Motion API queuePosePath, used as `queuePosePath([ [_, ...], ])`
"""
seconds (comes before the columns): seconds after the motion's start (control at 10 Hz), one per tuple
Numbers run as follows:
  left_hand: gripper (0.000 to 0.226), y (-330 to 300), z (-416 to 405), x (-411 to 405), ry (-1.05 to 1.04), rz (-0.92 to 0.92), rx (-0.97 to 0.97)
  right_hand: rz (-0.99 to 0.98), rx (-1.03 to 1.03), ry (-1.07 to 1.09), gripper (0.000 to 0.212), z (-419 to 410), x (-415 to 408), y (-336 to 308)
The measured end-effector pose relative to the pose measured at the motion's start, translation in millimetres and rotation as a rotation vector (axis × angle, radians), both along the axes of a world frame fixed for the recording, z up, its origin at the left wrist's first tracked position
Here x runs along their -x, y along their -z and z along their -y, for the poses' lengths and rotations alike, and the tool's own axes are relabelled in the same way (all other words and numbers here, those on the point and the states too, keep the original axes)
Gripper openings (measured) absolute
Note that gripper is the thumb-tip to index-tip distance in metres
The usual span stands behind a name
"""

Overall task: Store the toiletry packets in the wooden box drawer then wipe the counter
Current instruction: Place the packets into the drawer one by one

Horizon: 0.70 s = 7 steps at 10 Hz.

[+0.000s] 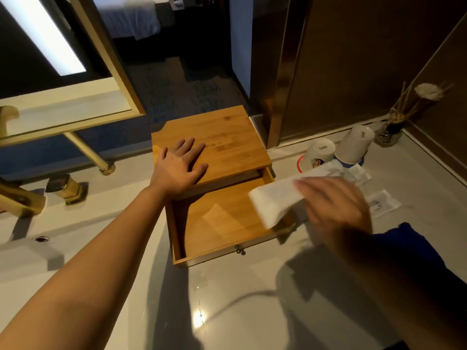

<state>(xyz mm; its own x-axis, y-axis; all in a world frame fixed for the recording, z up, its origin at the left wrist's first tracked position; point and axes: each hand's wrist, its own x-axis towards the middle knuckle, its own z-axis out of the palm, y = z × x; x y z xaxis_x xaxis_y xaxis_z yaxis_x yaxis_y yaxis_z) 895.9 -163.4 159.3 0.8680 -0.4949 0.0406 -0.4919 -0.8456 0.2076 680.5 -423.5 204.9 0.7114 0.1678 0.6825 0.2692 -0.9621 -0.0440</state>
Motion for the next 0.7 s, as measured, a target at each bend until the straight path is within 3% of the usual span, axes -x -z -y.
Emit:
queuePosePath([
  [0.1, 0.062, 0.5, -0.3, -0.5, -0.001, 0.001, -0.002, -0.131, 0.089, -0.16, 0.031, -60.9, 1.6, -1.8],
  [0.2, 0.062, 0.5, 0.9, -0.2, -0.013, -0.004, -0.004, -0.285, 0.159, -0.273, 0.047, -97.4, -11.9, 10.4],
  [0.4, 0.06, 0.1, 0.6, -0.2, -0.005, -0.004, 0.009, -0.535, 0.189, -0.15, 0.049, -117.2, -50.2, 24.3],
  [0.5, 0.06, 1.0, -0.2, -1.1, -0.002, 0.01, 0.012, -0.682, 0.109, -0.099, 0.043, -115.7, -66.1, 28.2],
  [0.6, 0.061, 1.6, 0.0, -0.8, -0.005, 0.01, 0.022, -0.767, -0.02, -0.144, 0.035, -117.6, -65.7, 25.7],
  [0.7, 0.062, 1.7, -0.2, -1.0, -0.006, 0.015, 0.03, -0.782, 0.049, -0.039, 0.043, -121.6, -54.2, 20.9],
])
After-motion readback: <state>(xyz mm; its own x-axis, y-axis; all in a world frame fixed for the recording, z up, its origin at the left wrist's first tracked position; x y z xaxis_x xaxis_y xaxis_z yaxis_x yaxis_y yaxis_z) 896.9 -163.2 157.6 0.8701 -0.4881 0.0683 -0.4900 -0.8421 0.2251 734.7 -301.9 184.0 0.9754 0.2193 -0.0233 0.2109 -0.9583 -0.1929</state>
